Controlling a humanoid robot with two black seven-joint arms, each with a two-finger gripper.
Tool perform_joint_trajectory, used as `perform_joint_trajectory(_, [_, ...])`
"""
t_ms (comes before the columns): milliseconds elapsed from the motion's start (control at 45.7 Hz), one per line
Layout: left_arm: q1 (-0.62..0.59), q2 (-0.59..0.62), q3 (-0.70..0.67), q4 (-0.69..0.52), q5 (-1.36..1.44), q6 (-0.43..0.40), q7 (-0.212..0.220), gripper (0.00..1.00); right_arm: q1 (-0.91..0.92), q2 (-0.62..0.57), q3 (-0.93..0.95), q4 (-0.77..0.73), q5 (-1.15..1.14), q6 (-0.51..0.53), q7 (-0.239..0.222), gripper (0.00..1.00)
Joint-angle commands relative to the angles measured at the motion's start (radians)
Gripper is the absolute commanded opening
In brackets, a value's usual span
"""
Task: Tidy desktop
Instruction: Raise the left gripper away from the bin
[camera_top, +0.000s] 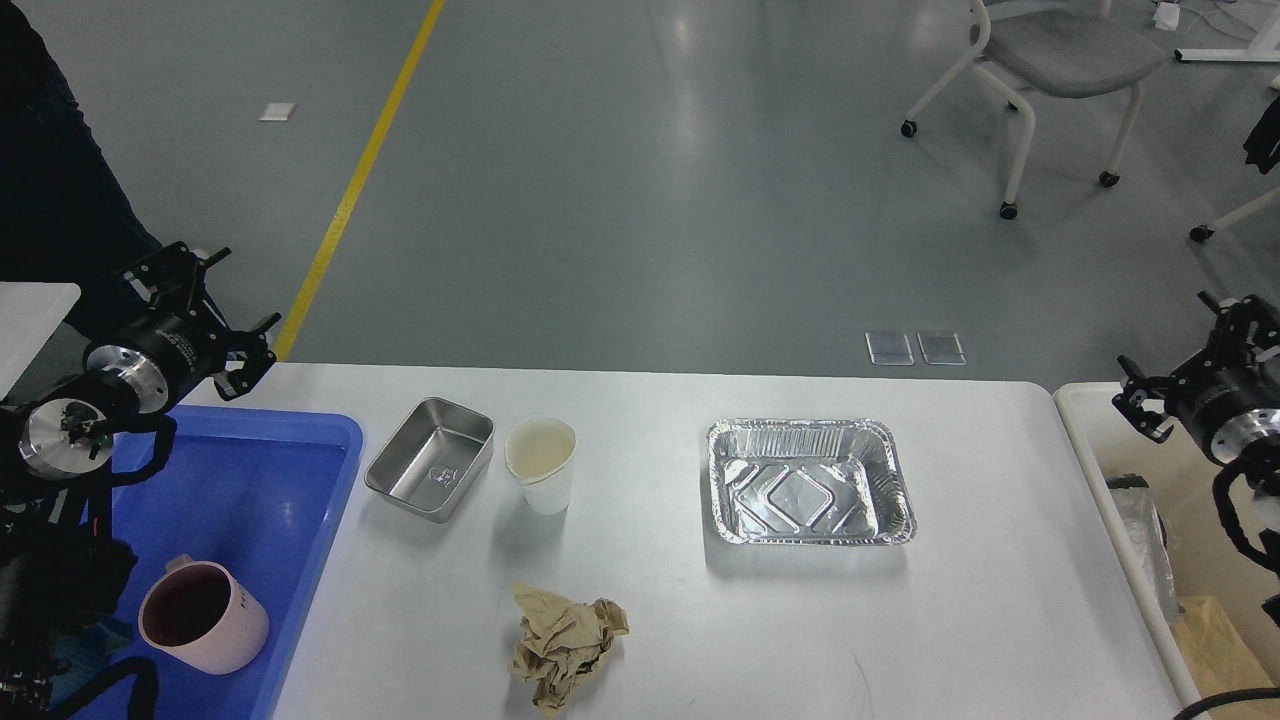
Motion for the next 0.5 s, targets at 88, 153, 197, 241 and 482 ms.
perform_joint_trajectory(88, [-0.001, -0.005, 0.012, 0.051, -0.235, 0.044, -0.167, 0.87, 0.000, -0.015, -0.002, 0.002, 0.001, 0.000, 0.000, 1.00])
perform_joint_trajectory(153, [-0.006, -0.003, 0.013, 0.052, -0.241, 0.043, -0.166, 0.88, 0.000, -0.022, 0.000, 0.003, 0.001, 0.000, 0.000, 1.00])
perform_joint_trajectory(197, [-0.011, -0.003, 0.019, 0.051, -0.243, 0.035, -0.166, 0.93, -0.002, -0.022, 0.000, 0.002, 0.001, 0.000, 0.000, 1.00])
perform_joint_trajectory(241, [-0.015, -0.002, 0.038, 0.048, -0.244, 0.023, -0.166, 0.95, -0.003, -0.020, 0.001, 0.003, 0.001, 0.000, 0.000, 1.00])
perform_joint_trajectory(482, [-0.018, 0.092, 0.255, 0.026, -0.244, -0.068, -0.147, 0.96, -0.005, -0.009, 0.006, 0.002, 0.003, 0.001, 0.002, 1.00])
